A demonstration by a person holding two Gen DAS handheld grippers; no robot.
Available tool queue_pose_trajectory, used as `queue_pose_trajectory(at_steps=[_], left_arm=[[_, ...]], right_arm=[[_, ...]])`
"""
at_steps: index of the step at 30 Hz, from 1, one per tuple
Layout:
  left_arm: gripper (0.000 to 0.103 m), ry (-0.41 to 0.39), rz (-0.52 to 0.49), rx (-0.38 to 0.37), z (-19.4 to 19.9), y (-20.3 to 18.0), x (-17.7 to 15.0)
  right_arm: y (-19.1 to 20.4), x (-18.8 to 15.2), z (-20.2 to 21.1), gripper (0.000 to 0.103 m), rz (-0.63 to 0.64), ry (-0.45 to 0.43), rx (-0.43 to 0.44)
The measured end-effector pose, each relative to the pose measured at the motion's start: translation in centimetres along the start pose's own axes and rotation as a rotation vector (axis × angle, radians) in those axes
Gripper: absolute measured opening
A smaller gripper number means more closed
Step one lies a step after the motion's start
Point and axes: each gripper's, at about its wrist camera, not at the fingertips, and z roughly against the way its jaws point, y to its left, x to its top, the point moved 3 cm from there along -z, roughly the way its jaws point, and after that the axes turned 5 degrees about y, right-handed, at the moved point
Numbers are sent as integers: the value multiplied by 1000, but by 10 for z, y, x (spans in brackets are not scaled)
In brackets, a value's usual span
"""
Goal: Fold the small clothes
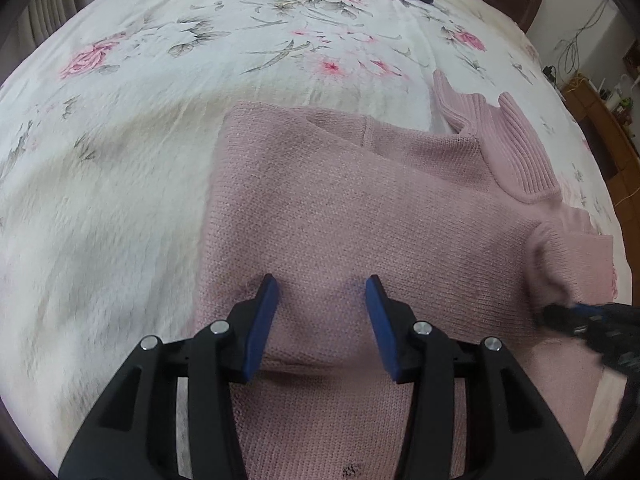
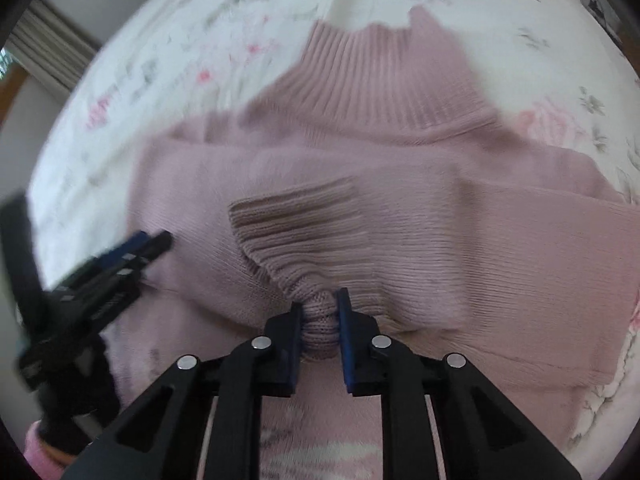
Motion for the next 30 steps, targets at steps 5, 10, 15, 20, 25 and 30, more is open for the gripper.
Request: queue_pose_trajectory(at_steps=[5,10,15,20,25,30], left_arm=[[46,-6,1,-10,-1,1,-1],[46,-9,-12,2,-2,-1,-1],[48,-8,-25,1,-4,-1,1],[50,-6,-59,15,-6,-3,2],[51,15,-93,35,-7,-7,5],[51,-31,-92,2,22,-25,11]], right_arm=[[-46,-5,55,16,-115,-82,146],[-94,-1,87,16,-219,-113,251],[-149,-12,88,16,-310,-109,227],[-189,-27,59,16,-390,-51,217],[-227,-40,45,15,-435,-40,131],[-211,-46,76,18,-328,-134,88]])
